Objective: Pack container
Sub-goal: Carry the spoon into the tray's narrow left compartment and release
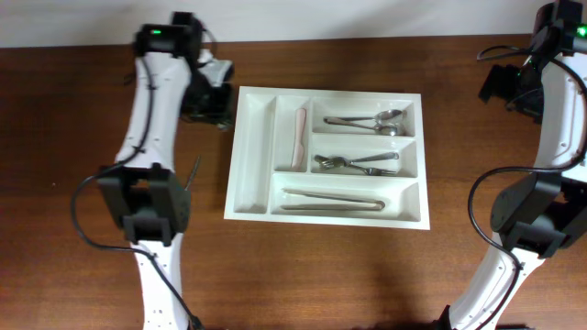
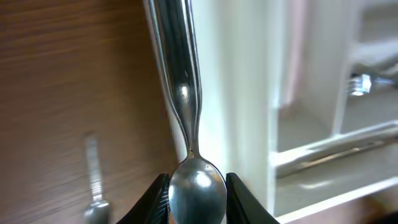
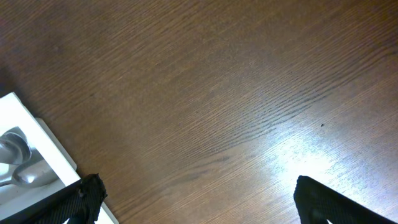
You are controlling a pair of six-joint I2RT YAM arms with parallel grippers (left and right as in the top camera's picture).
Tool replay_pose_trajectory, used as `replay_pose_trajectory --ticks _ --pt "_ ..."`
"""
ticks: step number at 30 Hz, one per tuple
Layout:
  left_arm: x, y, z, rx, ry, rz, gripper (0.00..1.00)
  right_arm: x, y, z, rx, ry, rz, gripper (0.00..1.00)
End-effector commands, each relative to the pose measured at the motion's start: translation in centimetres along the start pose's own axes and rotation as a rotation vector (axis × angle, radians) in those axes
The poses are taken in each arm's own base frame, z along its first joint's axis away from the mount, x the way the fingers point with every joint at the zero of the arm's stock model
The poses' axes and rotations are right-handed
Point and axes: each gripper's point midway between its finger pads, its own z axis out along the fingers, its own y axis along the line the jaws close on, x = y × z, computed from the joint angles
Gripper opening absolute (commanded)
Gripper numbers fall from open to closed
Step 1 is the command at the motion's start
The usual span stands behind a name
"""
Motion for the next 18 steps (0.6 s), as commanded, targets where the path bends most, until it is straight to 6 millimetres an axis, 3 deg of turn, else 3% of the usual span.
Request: replay_pose_trajectory --ticks 1,5,14,17,18 --pt "-0.7 -2.3 0.5 0.011 -0.017 -0.003 0.02 0.1 0.0 0.3 0.016 0.005 -0.006 0.99" --pt "-0.9 -2.4 1.9 -0.049 -0.015 -0.078 0.02 0.1 0.0 0.3 0.016 0.004 -0.006 0.99" --pt "1.5 -1.3 7.9 -0.061 0.094 -0.133 0.02 0.1 0.0 0.3 0.016 0.004 -0.006 0.99" --pt "1.5 -1.7 8.3 -0.06 0.096 -0.123 0.02 0.1 0.0 0.3 0.016 0.004 -0.006 0.99" --pt "1.5 -1.8 8.3 -0.06 0.096 -0.12 0.11 0.1 0.0 0.3 0.016 0.004 -0.006 0.99"
